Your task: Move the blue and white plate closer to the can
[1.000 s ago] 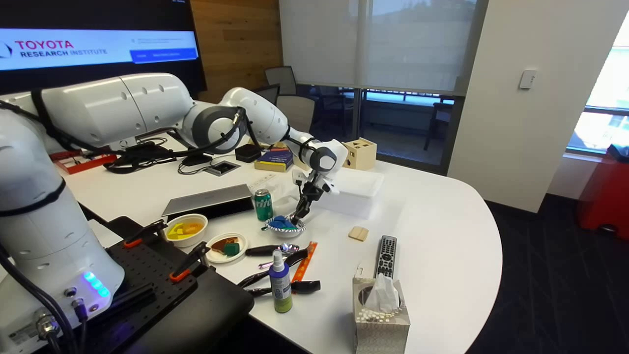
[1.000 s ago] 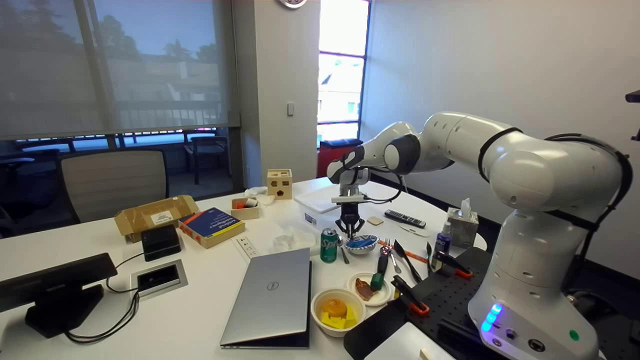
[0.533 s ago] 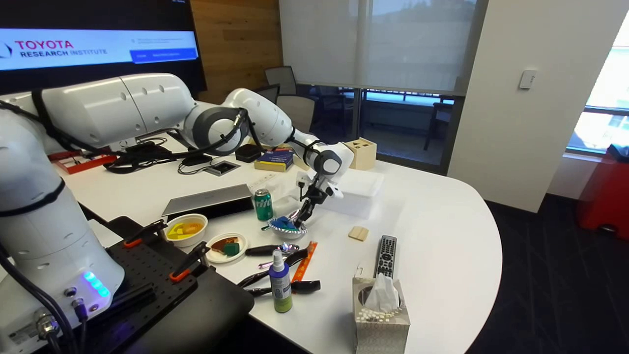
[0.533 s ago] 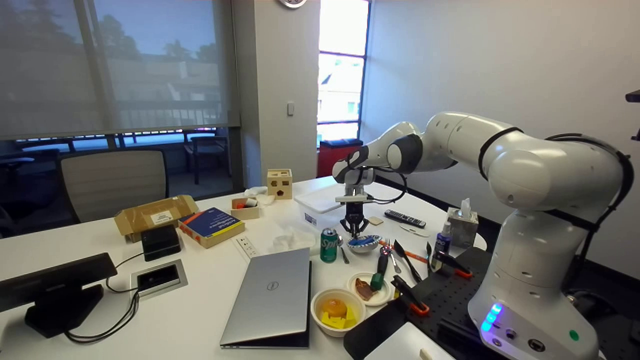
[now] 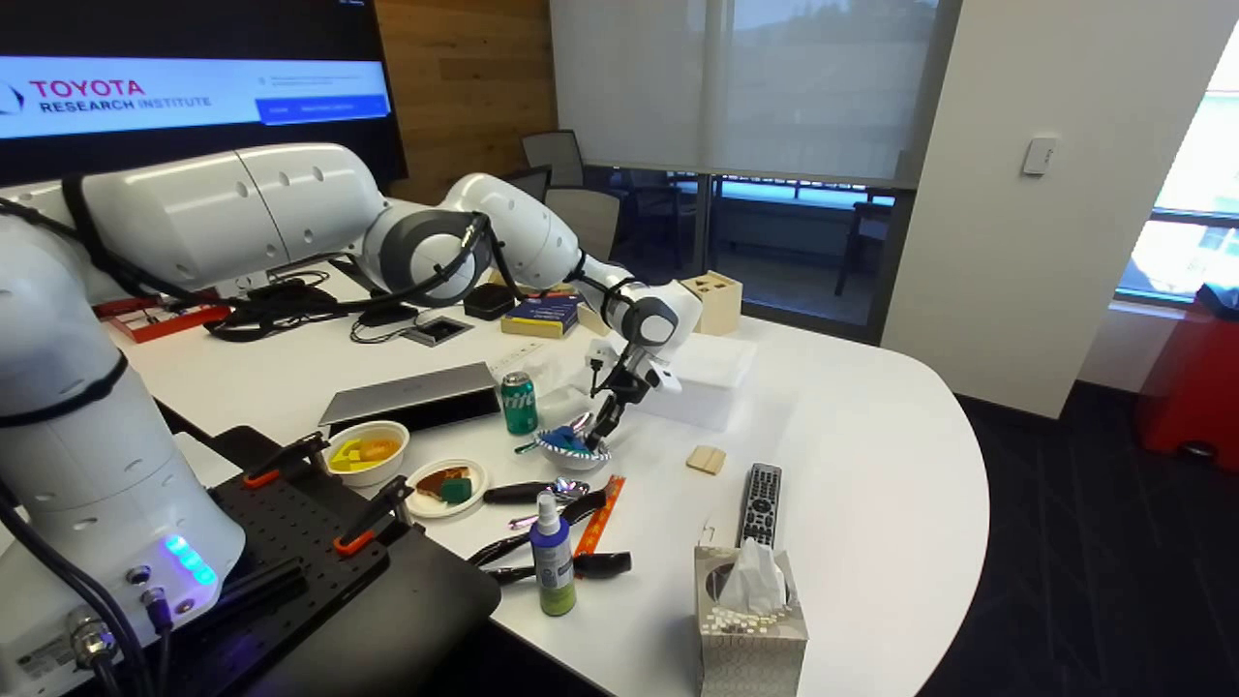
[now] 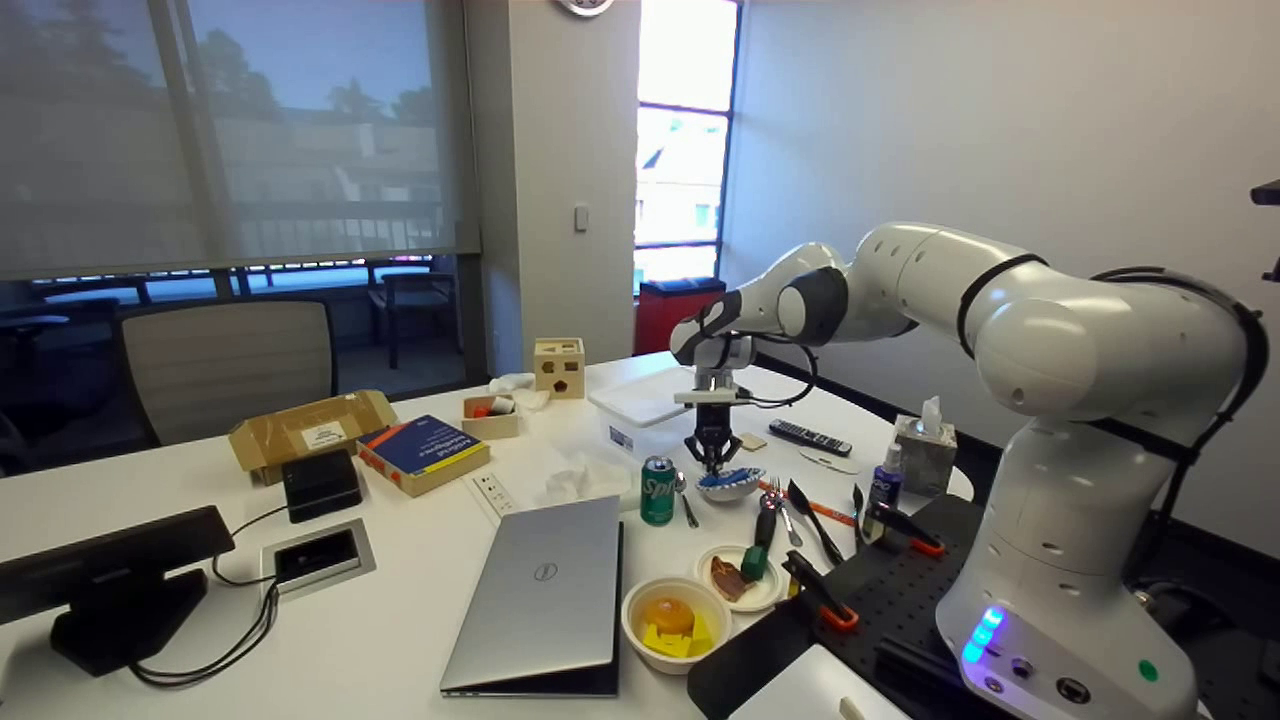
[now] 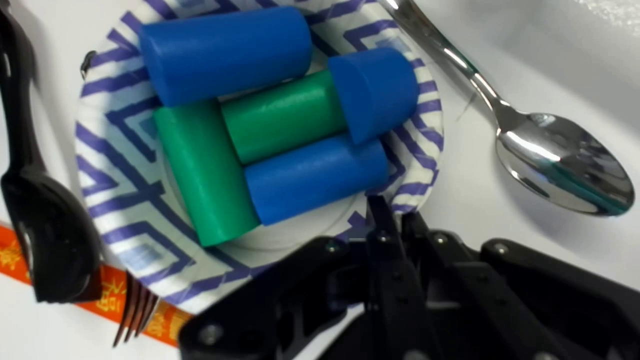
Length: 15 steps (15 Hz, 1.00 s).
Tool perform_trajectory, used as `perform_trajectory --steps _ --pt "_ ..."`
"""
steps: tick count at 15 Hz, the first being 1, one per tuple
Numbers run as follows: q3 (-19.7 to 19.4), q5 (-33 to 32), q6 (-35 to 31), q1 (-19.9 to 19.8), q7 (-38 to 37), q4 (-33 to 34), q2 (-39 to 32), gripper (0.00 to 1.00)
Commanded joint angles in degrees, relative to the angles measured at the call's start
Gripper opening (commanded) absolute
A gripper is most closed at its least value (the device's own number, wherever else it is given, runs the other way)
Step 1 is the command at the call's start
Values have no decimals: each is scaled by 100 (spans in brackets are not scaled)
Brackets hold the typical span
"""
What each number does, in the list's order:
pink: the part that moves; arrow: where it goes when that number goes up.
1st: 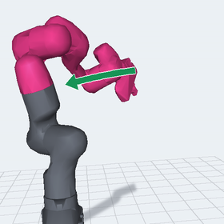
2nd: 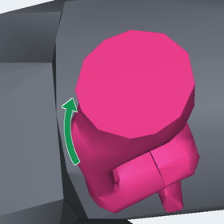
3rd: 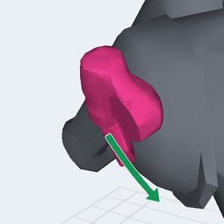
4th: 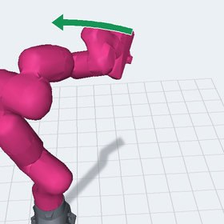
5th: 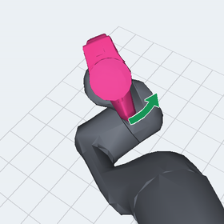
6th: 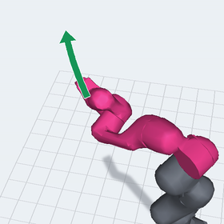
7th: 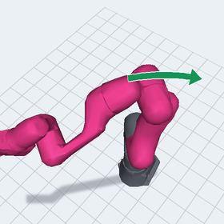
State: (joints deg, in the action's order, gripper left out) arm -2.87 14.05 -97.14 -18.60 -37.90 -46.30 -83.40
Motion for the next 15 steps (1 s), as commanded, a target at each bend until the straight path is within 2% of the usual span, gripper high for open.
perform_trajectory --steps 1,2,4,9,12,15 --pt "-58 29 -846 53 -26 -406 41 2" --pt "-61 26 -909 59 -27 -445 66 33" --pt "-49 31 -1173 79 -31 -570 115 41" --pt "-43 43 -1482 105 -44 -985 279 76" --pt "-27 49 -1821 127 -33 -1235 368 100" --pt "-4 70 -2272 141 -7 -1517 435 100"
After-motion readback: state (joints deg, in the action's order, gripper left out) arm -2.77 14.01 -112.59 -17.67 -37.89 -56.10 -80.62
